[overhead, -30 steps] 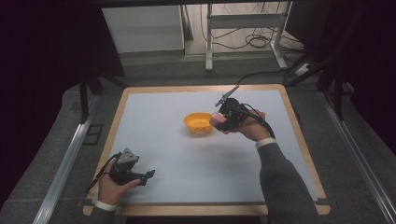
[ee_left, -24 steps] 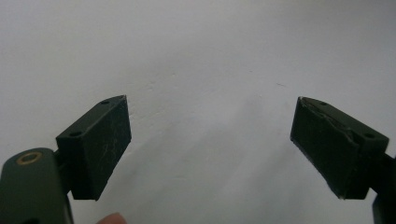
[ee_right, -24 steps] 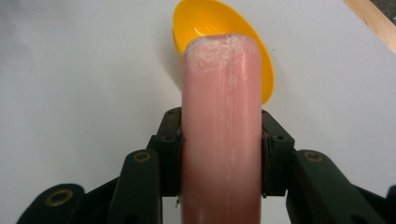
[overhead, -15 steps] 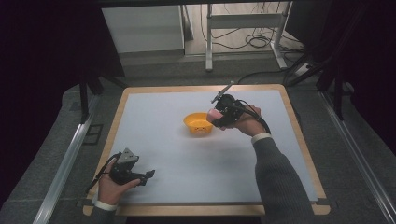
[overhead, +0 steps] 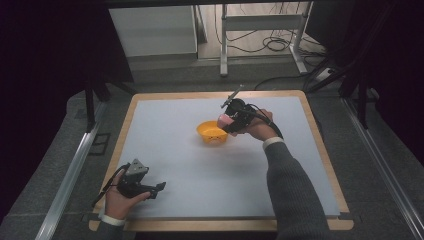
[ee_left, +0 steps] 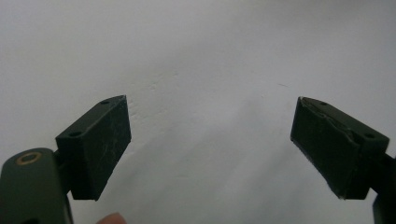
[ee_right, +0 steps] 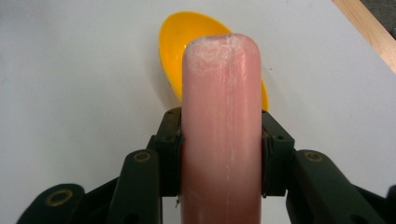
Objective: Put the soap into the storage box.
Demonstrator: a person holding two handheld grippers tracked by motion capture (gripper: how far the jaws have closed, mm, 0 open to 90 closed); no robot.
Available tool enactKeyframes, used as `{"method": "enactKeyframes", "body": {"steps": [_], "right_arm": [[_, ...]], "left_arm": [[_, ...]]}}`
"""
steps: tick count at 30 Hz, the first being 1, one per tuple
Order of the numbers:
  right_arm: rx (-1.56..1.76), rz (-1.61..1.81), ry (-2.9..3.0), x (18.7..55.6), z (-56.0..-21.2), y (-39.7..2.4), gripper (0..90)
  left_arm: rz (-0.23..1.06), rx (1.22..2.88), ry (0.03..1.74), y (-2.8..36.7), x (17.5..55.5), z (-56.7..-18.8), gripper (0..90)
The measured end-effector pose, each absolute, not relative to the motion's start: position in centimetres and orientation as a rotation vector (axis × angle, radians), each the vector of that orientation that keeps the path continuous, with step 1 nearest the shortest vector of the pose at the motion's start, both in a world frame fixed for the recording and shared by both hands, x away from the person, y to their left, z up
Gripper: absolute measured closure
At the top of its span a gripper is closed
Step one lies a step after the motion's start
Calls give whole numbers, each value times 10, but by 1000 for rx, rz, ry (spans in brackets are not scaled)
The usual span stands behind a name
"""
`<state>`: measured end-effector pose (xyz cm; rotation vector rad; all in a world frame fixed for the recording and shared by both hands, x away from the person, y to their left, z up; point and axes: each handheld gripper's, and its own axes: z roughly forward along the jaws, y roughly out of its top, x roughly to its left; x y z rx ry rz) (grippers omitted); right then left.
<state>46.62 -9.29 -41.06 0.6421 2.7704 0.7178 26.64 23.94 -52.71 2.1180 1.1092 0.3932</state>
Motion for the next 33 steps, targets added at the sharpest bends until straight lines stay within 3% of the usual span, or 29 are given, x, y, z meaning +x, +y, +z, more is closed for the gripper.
{"method": "enactKeyframes", "body": {"steps": [33], "right_arm": [[500, 678, 2805, 501, -432, -57, 595]], "left_arm": [[394, 2115, 1109, 239, 266, -527, 126]]}}
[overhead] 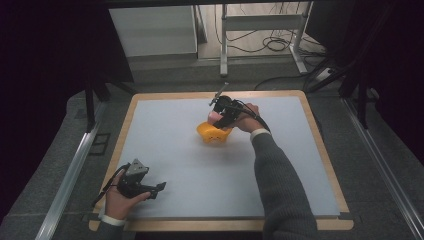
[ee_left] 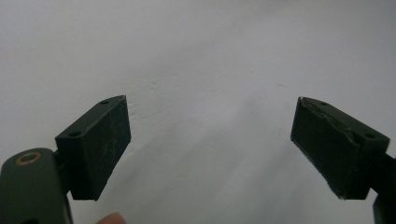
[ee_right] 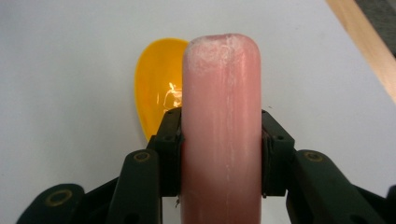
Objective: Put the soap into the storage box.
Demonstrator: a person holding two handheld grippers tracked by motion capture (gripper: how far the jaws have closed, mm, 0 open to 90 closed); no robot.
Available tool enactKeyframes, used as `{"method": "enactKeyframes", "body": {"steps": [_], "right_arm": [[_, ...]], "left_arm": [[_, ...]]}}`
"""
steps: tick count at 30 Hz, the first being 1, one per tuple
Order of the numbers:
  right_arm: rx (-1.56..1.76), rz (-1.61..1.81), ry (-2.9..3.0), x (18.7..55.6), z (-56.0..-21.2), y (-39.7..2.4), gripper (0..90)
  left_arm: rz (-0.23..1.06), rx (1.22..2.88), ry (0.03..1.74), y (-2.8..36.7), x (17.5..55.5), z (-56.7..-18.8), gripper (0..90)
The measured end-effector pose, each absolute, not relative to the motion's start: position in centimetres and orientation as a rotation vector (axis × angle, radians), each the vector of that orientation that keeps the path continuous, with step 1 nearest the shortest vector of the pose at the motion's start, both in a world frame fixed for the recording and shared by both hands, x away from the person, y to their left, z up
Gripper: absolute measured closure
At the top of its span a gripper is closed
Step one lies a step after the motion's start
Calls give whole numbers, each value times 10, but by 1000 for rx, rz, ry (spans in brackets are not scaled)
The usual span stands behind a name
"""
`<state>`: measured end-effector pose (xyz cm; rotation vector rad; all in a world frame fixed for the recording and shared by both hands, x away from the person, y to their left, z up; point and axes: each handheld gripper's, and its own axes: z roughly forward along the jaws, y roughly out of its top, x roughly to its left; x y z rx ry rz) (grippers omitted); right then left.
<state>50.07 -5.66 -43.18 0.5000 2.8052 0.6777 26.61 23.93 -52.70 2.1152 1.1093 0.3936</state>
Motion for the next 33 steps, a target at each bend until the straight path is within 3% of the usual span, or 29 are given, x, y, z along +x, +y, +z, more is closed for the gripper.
{"method": "enactKeyframes", "body": {"steps": [18, 23, 27, 33], "right_arm": [[463, 568, 2822, 506, -455, -41, 587], [528, 631, 2789, 503, -448, -45, 543], [599, 672, 2738, 497, -442, -50, 374], [676, 802, 2671, 482, -431, -62, 289]], "left_arm": [[395, 2127, 1103, 239, 266, -528, 125], [399, 2129, 1103, 240, 266, -527, 124], [392, 2141, 1102, 239, 266, -528, 123], [384, 2158, 1102, 237, 266, -530, 118]]}}
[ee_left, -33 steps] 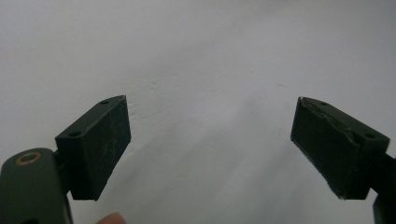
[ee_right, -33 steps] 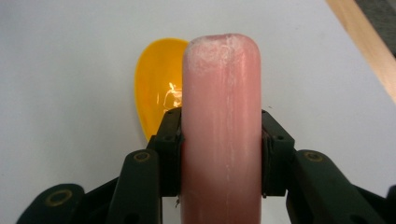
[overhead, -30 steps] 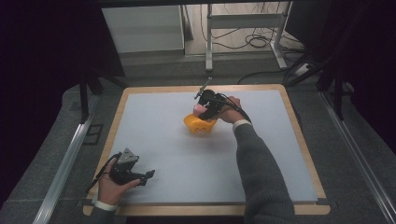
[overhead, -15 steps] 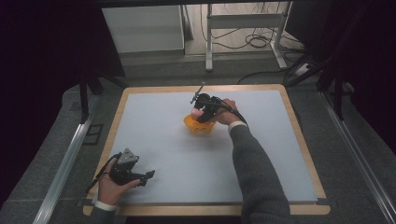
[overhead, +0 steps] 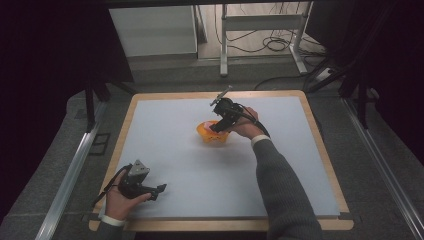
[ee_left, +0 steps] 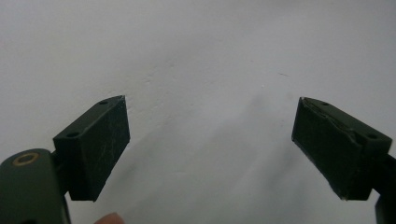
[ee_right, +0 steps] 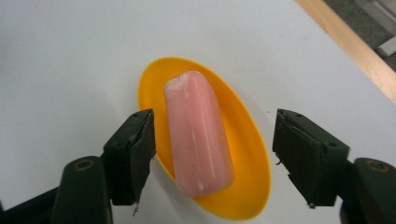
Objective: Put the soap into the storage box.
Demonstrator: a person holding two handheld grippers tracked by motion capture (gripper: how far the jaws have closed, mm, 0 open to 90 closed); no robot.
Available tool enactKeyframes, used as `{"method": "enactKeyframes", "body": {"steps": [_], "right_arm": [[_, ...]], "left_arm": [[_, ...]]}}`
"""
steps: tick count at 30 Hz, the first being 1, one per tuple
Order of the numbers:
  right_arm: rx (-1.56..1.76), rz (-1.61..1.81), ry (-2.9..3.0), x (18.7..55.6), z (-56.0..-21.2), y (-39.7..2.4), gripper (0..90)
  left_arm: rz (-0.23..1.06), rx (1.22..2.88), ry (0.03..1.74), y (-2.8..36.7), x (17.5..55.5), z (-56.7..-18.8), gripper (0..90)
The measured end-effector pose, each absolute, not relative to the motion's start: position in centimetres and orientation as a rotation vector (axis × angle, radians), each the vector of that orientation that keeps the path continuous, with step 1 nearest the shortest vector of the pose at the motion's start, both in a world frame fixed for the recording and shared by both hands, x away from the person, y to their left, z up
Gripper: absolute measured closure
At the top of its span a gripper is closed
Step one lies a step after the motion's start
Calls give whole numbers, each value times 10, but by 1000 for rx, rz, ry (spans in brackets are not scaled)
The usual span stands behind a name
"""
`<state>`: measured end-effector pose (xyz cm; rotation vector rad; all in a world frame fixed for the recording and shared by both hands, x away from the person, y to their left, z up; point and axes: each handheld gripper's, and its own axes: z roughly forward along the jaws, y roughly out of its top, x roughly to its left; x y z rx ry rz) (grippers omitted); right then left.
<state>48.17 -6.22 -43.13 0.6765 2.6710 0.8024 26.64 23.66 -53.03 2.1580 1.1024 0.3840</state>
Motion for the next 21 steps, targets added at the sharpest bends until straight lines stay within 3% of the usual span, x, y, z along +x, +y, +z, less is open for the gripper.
{"method": "enactKeyframes", "body": {"steps": [10, 21], "right_arm": [[731, 953, 2555, 451, -422, -95, 253], [876, 1014, 2443, 407, -436, -159, 253]], "left_arm": [[393, 2151, 1104, 239, 266, -528, 118], [392, 2147, 1107, 238, 265, -528, 117]]}}
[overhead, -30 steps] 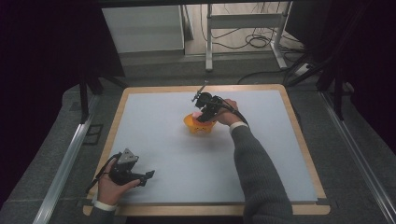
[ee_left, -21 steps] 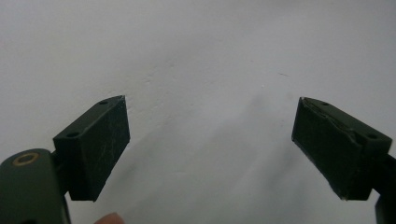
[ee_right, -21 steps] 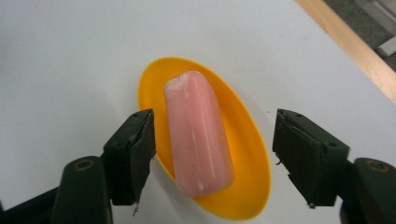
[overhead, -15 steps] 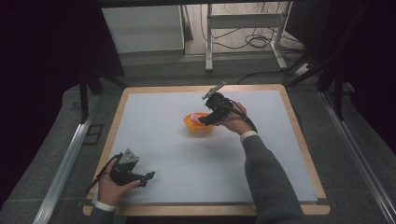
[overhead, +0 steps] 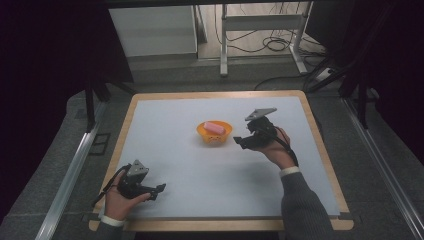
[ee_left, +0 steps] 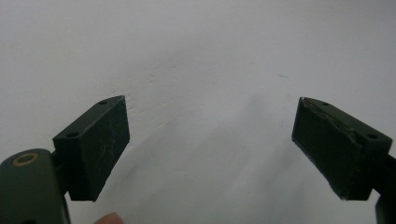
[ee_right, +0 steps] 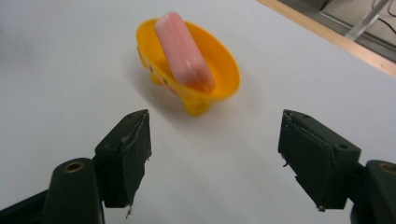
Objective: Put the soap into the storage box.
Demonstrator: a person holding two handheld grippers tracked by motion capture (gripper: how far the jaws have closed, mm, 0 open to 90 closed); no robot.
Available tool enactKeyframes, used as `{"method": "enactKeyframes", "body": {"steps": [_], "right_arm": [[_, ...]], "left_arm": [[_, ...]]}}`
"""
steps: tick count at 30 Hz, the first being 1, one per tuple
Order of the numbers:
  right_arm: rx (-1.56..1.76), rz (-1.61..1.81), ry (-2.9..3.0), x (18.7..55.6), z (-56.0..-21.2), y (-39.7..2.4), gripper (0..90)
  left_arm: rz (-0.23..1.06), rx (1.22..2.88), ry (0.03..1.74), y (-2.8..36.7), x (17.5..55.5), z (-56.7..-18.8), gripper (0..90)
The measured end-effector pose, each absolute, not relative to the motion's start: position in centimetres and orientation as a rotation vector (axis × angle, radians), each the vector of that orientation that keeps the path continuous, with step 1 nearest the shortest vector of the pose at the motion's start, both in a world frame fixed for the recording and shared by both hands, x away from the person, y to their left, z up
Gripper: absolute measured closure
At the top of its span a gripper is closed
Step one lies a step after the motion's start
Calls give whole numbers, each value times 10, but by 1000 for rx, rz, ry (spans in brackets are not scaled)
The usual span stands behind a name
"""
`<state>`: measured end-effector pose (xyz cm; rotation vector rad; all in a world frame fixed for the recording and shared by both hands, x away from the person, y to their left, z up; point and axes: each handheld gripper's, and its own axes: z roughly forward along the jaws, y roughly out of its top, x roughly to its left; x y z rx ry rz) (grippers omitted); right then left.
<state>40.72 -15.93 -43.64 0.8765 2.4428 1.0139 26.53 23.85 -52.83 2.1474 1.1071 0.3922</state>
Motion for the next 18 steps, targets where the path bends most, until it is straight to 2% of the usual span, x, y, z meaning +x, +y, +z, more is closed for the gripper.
{"method": "enactKeyframes", "body": {"steps": [12, 18], "right_arm": [[996, 1066, 2347, 350, -470, -225, 251], [1067, 1044, 2308, 339, -478, -248, 251]], "left_arm": [[394, 2138, 1116, 238, 265, -528, 117], [401, 2123, 1123, 239, 264, -528, 118]]}}
